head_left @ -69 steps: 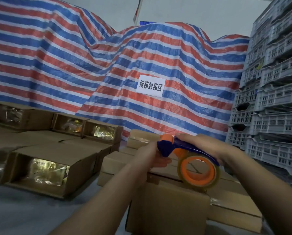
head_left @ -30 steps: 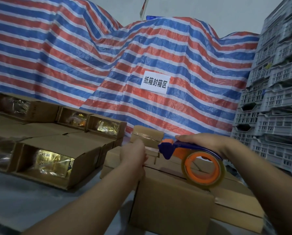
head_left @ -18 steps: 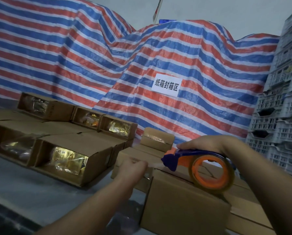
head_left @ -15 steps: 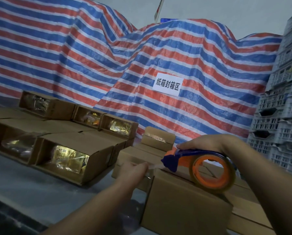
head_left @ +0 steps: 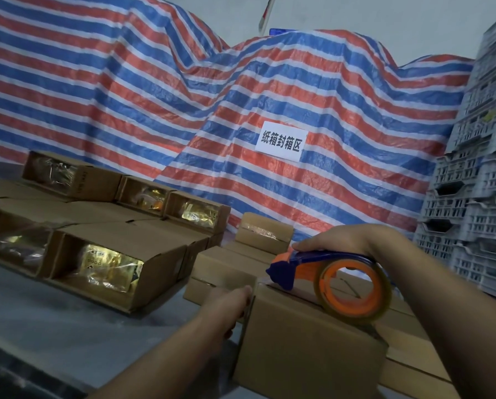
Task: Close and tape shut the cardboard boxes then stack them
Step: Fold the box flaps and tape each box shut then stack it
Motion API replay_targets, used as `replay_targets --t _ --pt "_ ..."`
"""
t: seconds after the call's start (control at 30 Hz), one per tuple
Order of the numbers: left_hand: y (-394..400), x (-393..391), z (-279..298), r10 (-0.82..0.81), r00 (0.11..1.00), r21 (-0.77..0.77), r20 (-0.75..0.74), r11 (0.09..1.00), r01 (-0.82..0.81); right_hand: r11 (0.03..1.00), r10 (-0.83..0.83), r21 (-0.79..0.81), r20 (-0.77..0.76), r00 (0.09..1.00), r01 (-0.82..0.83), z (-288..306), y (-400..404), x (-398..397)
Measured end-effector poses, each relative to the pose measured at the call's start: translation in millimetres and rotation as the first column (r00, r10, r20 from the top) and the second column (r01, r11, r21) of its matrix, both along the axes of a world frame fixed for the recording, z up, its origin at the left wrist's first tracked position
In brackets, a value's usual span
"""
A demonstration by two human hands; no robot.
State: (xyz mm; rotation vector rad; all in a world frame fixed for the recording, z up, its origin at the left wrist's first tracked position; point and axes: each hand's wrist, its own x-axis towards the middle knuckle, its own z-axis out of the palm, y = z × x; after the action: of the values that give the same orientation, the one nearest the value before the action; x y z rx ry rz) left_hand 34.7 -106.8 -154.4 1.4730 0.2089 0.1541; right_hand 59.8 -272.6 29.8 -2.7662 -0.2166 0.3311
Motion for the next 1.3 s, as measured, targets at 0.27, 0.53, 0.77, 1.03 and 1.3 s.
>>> replay_targets --t 0.27,0.53,0.77,1.03,1.3 --pt "3.4 4.3 6.0 -0.011 1.0 0.201 -0.013 0.98 0.013 1.0 0.023 -0.013 0.008 1.0 -0.023 -0.7 -1.7 5.3" --pt "28.4 5.3 17.9 0.06 0.99 0.33 0.131 0.939 -0.1 1.0 0.005 -0.007 0.003 1.0 -0.005 -0.9 -3.5 13.0" --pt "7.9 3.9 34.5 -0.198 0.98 0.336 0.006 0.924 0.184 0.999 0.024 -0.045 0.034 0.999 -0.023 -1.7 -3.3 13.5" --pt "10.4 1.1 32.5 -0.27 0.962 0.326 -0.039 0.907 0.268 1.0 0.006 -0.01 0.002 1.0 -0.006 -1.3 -0.9 12.1" --pt "12.0 3.5 35.6 -0.291 0.951 0.32 -0.102 0.896 0.308 0.999 -0.004 -0.049 -0.034 0.999 0.002 7.2 2.9 2.8"
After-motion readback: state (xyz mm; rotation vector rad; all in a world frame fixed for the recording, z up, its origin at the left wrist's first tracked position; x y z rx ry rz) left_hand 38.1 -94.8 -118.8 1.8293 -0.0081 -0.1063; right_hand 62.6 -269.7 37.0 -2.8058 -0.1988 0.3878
